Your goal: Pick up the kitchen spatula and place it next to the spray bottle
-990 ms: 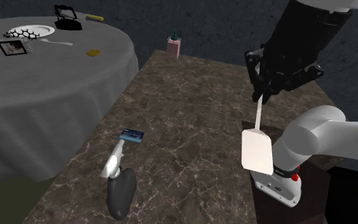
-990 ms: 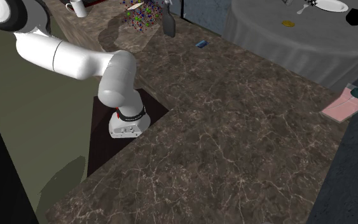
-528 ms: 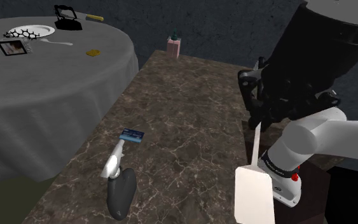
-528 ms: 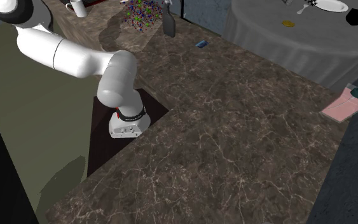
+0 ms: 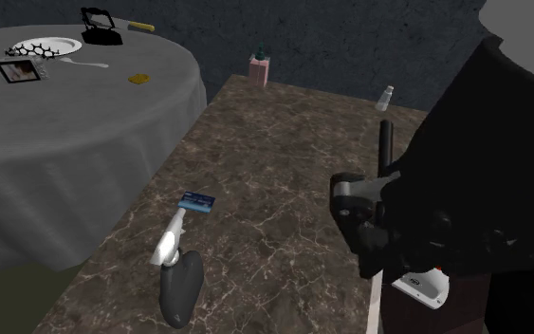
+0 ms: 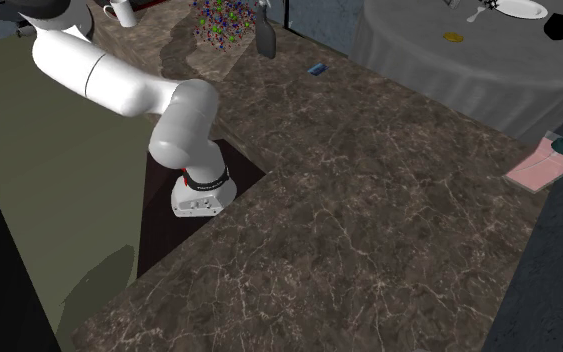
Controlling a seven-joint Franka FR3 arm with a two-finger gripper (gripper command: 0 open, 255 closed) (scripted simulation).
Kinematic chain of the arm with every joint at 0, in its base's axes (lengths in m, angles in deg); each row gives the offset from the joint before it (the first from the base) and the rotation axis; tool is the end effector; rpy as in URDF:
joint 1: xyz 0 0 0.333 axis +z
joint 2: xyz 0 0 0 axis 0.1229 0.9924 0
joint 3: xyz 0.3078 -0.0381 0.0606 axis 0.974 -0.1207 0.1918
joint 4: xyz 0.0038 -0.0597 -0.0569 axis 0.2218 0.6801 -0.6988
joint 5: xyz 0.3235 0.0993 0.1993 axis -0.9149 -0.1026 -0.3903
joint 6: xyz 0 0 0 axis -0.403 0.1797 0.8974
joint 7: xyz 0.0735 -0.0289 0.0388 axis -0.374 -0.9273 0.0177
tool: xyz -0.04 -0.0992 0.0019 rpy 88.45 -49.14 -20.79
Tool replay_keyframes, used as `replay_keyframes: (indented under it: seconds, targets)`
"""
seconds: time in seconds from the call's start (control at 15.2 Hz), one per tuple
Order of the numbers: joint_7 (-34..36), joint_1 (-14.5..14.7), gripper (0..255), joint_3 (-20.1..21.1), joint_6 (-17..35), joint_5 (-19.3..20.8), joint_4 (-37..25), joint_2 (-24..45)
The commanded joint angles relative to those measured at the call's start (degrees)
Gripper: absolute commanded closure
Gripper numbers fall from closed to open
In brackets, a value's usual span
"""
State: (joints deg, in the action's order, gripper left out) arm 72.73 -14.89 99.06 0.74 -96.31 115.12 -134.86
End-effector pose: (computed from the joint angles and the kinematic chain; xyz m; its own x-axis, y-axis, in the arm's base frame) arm 0.0960 0.4501 0.6529 0.5250 -0.8483 0.0688 -0.8503 -0.5263 -0.0010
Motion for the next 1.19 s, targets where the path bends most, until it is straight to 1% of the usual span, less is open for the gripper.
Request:
replay_keyframes:
  seconds: [0.0, 0.26, 0.53, 1.12]
  targets:
    - [3.55, -3.12, 255, 3.83, -0.35, -1.8, -5.5, 1.73]
    - [9.85, -9.45, 255, 10.93, -1.2, -4.96, -15.64, 3.83]
    - [16.38, -17.9, 255, 18.71, -2.7, -8.3, -27.74, 5.33]
    - [13.48, -12.61, 255, 17.43, 2.69, -9.3, -16.95, 0.98]
